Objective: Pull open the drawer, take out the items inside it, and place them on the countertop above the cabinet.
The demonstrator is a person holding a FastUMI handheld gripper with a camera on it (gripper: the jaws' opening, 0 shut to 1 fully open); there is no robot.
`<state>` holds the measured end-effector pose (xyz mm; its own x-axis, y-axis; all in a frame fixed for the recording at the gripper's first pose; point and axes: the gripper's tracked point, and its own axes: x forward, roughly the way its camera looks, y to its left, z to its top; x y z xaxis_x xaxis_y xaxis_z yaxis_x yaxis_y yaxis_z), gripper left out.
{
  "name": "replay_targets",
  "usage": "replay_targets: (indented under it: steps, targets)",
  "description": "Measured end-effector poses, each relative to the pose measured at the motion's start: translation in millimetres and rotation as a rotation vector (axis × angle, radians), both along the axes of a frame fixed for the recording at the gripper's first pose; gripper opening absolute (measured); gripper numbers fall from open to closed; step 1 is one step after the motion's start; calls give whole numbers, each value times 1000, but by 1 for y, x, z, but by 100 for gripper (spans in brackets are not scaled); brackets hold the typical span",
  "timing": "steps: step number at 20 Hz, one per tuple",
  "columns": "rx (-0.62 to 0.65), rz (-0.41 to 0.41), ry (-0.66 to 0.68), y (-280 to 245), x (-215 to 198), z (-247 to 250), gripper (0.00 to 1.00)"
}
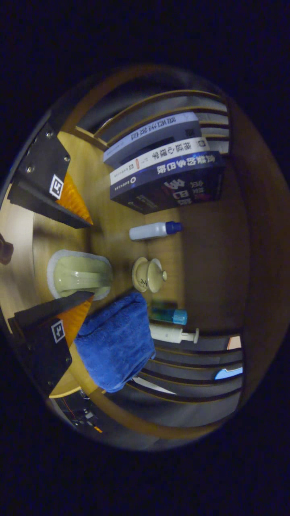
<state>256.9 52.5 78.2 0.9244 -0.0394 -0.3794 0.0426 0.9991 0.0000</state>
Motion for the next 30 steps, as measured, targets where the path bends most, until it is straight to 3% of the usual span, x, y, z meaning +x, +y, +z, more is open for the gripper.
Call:
replay_targets:
  steps: [9, 13, 17, 25, 30]
  targets:
    - [-6, 5, -99, 2, -83, 43, 97]
    - [-25, -15, -167, -4, -122, 58, 96]
    - [-2, 14, -268, 0, -170, 72, 96]
    - [-147, -49, -281, -22, -266, 32, 96]
    - [-160, -46, -263, -25, -293, -13, 95]
